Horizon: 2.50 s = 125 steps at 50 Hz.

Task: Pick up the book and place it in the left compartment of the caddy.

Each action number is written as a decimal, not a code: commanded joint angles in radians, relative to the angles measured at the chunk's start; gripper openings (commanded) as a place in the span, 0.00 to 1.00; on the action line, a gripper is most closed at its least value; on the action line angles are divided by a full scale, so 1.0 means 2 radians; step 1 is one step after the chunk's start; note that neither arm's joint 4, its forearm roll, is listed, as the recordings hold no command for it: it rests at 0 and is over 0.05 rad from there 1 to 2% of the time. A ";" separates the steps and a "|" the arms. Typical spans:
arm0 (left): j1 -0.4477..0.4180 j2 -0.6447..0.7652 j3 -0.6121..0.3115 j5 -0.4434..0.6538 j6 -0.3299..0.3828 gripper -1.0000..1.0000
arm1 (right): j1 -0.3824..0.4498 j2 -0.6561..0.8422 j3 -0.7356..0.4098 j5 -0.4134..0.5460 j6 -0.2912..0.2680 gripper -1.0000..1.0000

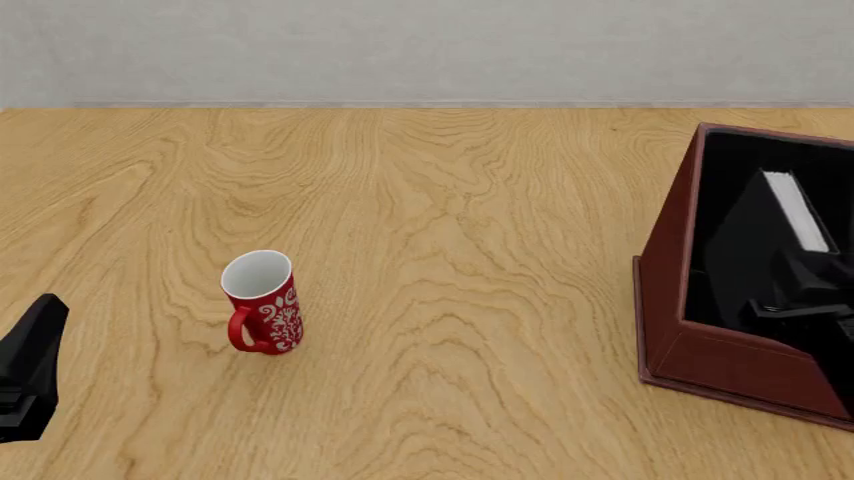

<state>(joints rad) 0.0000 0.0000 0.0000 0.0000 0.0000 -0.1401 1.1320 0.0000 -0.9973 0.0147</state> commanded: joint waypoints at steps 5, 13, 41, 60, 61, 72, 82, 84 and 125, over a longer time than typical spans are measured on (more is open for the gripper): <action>0.000 0.000 0.000 0.000 0.000 1.00 | 0.000 0.032 0.000 -0.029 0.014 0.00; 0.000 0.000 0.000 0.000 0.000 1.00 | 0.002 0.043 0.000 -0.037 0.018 0.00; 0.000 0.000 0.000 0.000 0.000 1.00 | 0.006 0.090 0.000 -0.073 0.027 0.00; 0.000 0.000 0.000 0.000 0.000 1.00 | 0.007 0.106 -0.001 -0.083 0.025 1.00; 0.000 0.000 0.000 0.000 0.000 1.00 | 0.006 0.103 -0.001 -0.081 0.024 1.00; 0.000 0.000 0.000 0.000 0.000 1.00 | 0.006 0.097 -0.001 -0.076 0.023 1.00; 0.000 0.000 0.000 0.000 0.000 1.00 | 0.007 0.064 -0.001 -0.047 0.021 1.00; 0.000 0.000 0.000 0.000 0.000 1.00 | 0.007 0.050 -0.001 -0.035 0.021 1.00; 0.000 0.000 0.000 0.000 0.000 1.00 | 0.025 -0.247 -0.018 0.236 0.008 1.00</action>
<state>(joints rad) 0.0000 0.0000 0.0000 0.0000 0.0000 -0.1086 0.8164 -0.0150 -0.6991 0.0337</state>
